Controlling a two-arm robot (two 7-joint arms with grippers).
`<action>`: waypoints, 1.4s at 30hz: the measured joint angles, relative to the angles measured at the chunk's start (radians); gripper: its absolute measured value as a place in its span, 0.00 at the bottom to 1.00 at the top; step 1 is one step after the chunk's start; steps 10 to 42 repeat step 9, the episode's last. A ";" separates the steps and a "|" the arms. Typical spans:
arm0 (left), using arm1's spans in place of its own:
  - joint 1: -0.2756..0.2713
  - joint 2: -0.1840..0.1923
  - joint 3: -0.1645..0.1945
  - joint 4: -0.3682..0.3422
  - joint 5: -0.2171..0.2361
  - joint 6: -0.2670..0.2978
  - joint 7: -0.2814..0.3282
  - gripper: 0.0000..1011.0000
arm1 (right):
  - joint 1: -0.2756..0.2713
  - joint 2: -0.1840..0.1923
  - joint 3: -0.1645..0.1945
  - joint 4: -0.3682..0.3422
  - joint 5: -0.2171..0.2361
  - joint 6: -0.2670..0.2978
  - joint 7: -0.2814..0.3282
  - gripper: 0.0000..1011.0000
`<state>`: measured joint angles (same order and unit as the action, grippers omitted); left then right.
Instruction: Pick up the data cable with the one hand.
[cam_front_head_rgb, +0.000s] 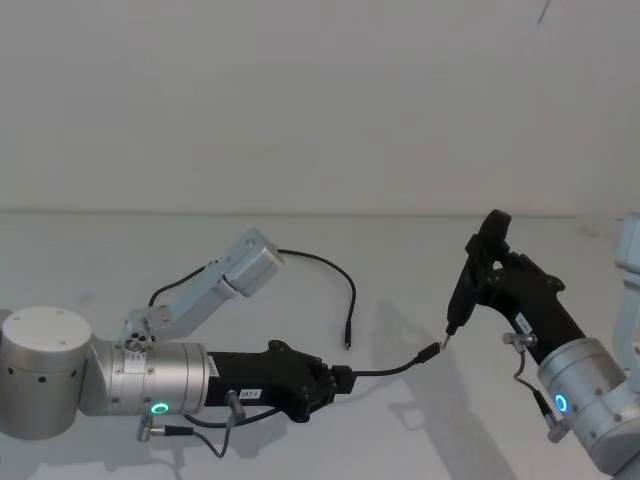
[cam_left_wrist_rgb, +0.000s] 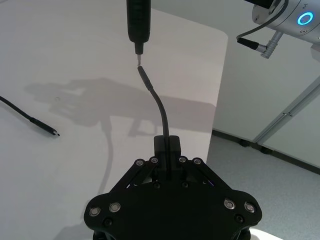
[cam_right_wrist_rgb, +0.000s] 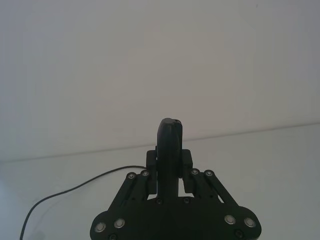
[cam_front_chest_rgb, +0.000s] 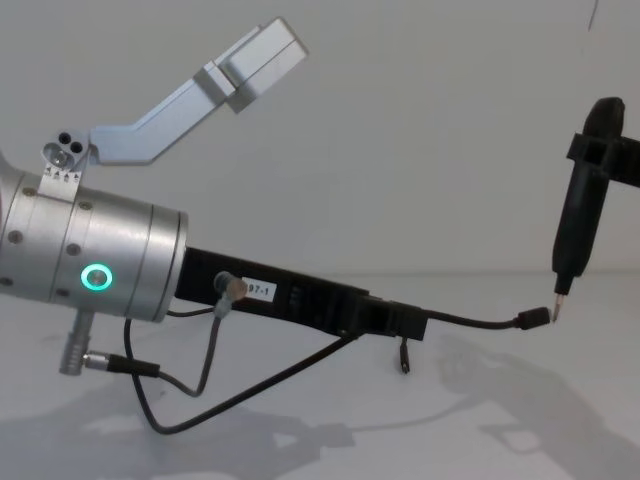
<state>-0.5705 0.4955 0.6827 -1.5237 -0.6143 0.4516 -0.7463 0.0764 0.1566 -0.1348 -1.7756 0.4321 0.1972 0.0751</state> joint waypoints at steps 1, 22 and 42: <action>0.000 0.000 0.000 0.000 0.000 0.000 0.000 0.04 | 0.000 0.002 0.000 0.000 0.002 0.001 0.000 0.28; 0.000 0.000 0.000 0.000 0.000 0.000 0.000 0.04 | 0.000 0.009 0.001 0.000 0.008 0.006 -0.002 0.28; 0.000 0.000 0.000 0.000 0.000 0.000 0.000 0.04 | 0.000 0.009 0.001 0.000 0.008 0.006 -0.002 0.28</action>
